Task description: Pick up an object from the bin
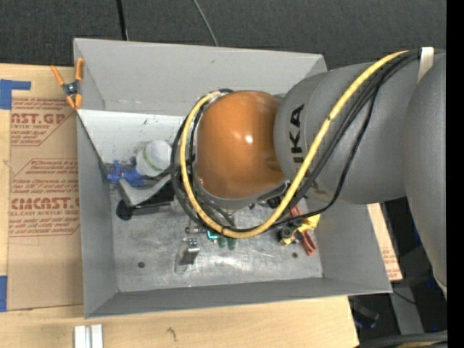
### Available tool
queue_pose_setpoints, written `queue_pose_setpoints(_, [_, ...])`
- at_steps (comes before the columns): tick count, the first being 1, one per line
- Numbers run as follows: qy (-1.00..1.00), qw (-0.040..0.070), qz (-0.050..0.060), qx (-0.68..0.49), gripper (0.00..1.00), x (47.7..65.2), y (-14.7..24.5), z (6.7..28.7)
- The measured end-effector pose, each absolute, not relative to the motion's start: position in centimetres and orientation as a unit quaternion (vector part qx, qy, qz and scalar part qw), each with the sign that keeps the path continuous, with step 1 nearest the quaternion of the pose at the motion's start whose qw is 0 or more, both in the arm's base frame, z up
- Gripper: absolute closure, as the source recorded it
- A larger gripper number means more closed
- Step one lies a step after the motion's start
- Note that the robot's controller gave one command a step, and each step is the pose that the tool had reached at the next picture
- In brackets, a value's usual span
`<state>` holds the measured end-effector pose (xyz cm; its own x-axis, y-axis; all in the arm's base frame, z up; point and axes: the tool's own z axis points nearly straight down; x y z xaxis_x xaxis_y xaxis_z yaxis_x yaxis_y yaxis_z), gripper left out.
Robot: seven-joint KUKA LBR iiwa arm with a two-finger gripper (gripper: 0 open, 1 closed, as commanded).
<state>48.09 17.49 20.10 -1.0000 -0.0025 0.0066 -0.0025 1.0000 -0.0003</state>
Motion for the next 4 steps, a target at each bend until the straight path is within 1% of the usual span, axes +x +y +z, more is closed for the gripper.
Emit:
queue_pose_setpoints(1, [-1.0,0.002,0.0,0.001,0.0,48.2,17.5,20.3])
queue_pose_setpoints(2, [-0.999,-0.005,-0.001,0.046,0.0,49.8,18.0,18.1])
queue_pose_setpoints(3, [-0.996,-0.002,-0.001,0.094,0.0,54.5,20.6,13.7])
queue_pose_setpoints(4, [-0.999,0.002,0.0,0.049,0.0,55.8,19.4,15.3])
